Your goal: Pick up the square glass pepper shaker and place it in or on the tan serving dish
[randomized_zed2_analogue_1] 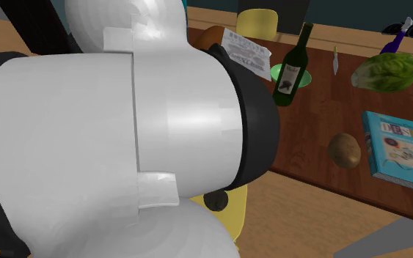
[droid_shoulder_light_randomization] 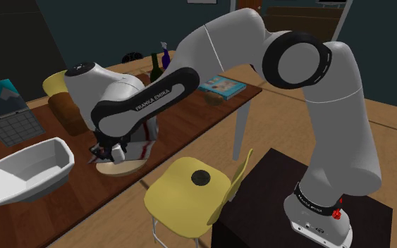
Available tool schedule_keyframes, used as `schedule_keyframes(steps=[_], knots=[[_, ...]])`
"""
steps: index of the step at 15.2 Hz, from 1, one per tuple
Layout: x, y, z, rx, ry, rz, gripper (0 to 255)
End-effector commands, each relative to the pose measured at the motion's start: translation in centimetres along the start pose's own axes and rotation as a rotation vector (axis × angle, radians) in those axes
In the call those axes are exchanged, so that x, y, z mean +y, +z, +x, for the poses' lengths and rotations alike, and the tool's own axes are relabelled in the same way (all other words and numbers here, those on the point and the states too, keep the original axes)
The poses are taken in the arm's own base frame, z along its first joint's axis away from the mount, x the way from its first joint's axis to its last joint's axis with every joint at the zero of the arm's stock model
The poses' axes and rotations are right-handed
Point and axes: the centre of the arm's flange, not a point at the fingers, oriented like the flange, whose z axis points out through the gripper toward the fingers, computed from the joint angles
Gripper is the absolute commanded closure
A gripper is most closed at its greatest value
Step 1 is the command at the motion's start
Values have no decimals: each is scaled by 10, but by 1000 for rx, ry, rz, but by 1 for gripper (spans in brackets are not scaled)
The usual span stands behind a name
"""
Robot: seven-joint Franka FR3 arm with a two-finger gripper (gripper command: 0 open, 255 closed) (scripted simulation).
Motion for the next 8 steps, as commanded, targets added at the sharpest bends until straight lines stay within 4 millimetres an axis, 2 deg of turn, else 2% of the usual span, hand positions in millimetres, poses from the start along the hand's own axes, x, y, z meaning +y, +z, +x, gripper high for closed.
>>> schedule_keyframes(steps=[1,7,8], knots=[[5,9,3,-6,6,-9,255],[5,9,3,-6,6,-9,255],[5,8,1,-6,6,-9,0]])
